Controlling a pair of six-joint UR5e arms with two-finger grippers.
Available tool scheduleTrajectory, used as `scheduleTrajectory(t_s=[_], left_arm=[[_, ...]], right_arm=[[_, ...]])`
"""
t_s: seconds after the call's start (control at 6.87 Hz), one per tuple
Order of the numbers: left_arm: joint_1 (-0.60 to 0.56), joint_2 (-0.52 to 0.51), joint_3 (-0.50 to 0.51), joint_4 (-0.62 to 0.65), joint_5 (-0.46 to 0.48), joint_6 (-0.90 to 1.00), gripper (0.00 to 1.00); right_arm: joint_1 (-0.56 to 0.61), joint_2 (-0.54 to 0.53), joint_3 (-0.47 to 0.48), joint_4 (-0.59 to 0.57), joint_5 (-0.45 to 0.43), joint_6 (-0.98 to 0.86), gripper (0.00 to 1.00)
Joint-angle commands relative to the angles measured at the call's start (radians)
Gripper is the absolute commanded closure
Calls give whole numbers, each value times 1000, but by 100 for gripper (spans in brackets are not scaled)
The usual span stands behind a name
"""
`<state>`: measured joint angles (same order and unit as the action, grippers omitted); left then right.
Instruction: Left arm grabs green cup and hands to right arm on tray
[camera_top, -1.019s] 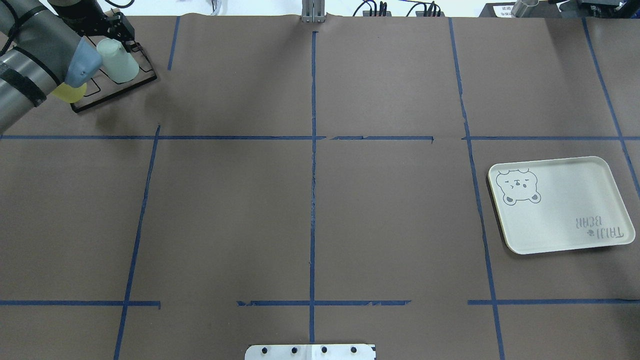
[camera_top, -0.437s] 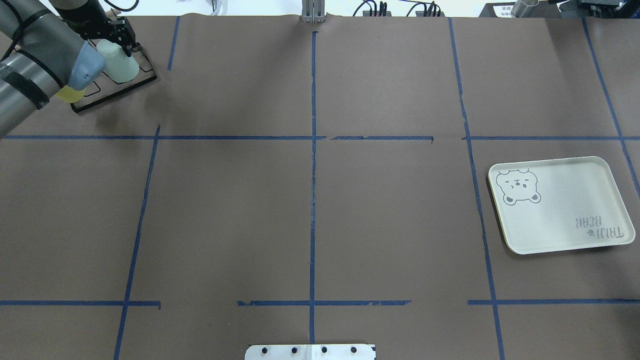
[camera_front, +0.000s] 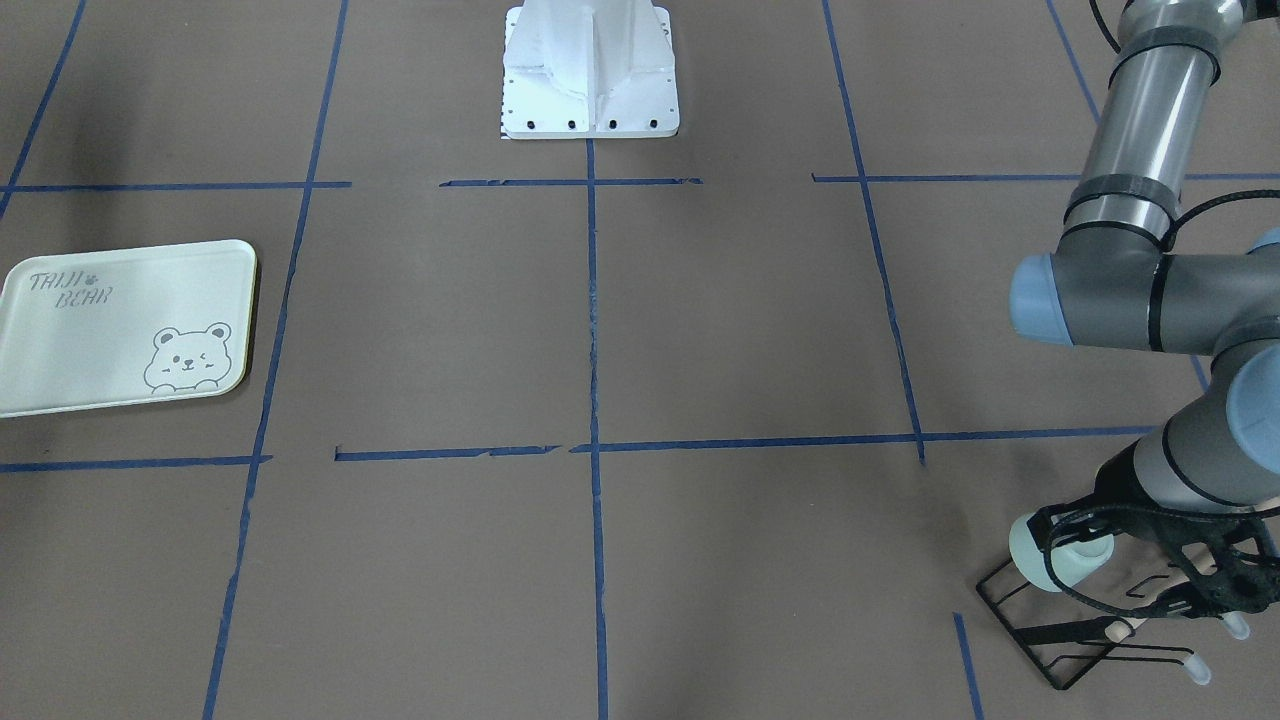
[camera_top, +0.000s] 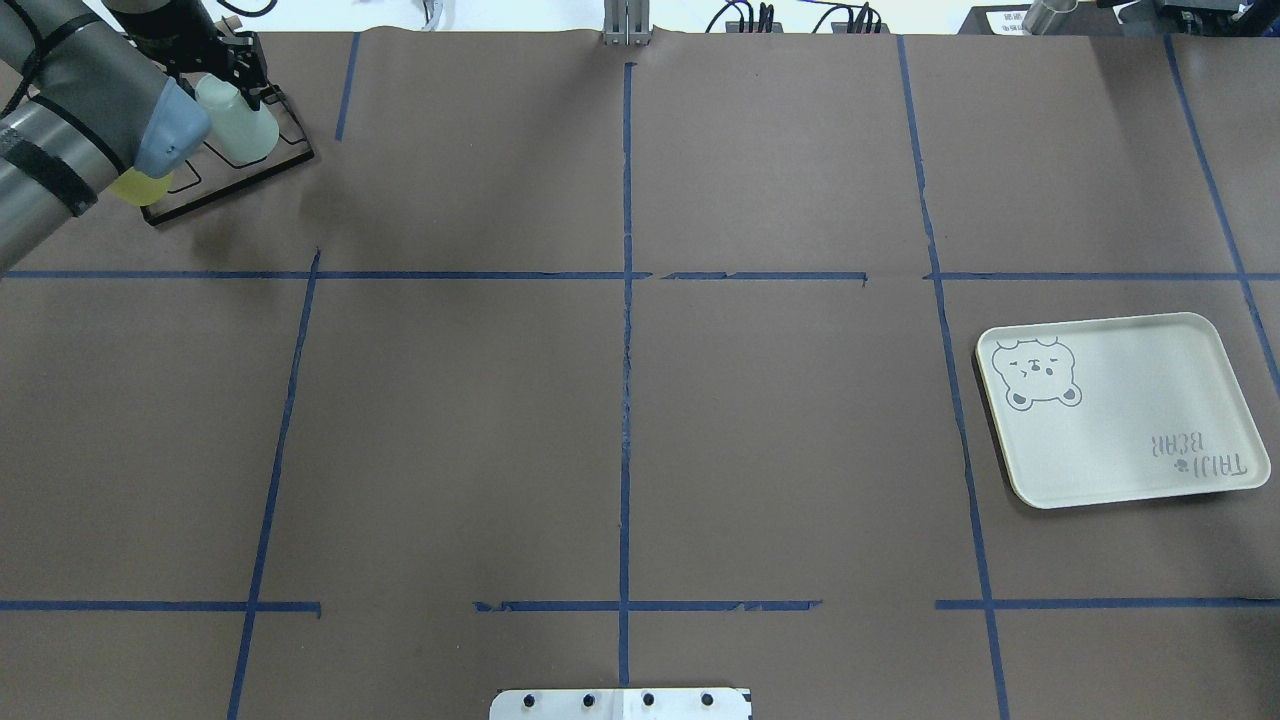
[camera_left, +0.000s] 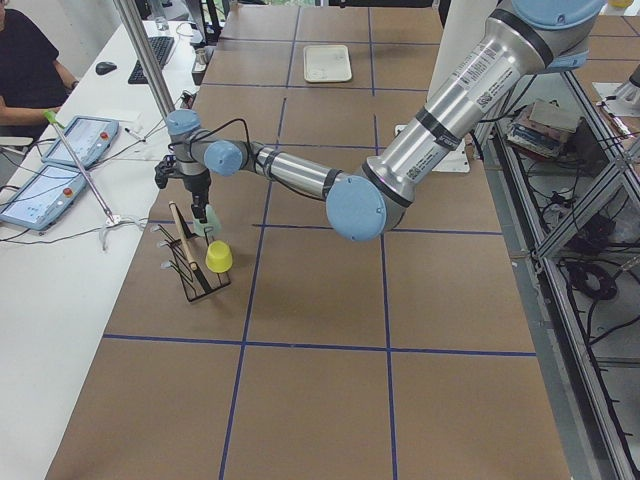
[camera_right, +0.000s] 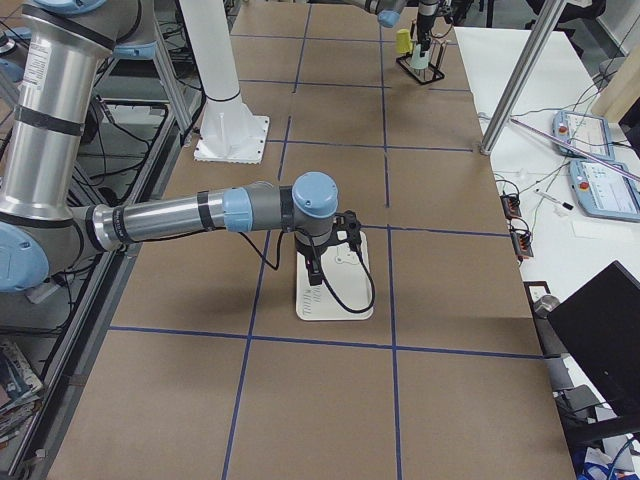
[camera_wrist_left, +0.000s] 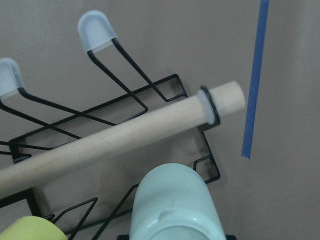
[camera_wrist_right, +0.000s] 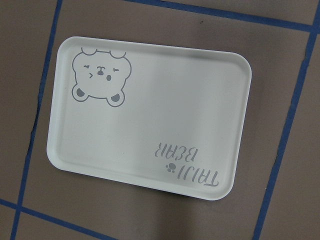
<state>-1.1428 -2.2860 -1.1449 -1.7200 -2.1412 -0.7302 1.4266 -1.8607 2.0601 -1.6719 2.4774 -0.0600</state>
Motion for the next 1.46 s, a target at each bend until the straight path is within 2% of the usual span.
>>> scheduleTrajectory(t_s=[0.0, 0.15, 0.44, 0.87, 1.16, 1.31], left_arm=[[-17, 80, -144, 8, 0, 5, 94], [-37, 133, -233, 22, 0, 5, 94], [-54, 146, -402, 159, -2, 3, 99], [-58, 180, -582, 192, -20, -55, 100], [13, 197, -697, 175, -129, -299, 100], [78, 198, -766, 174, -126, -401, 100]], right_arm=[[0, 0, 0, 1, 2, 5, 0], [0, 0, 0, 1, 2, 6, 0], [0, 2, 0, 1, 2, 6, 0], [-17, 15, 0, 4, 8, 12, 0], [-52, 32, -3, 149, 6, 88, 0], [-127, 52, -8, 272, 3, 268, 0]])
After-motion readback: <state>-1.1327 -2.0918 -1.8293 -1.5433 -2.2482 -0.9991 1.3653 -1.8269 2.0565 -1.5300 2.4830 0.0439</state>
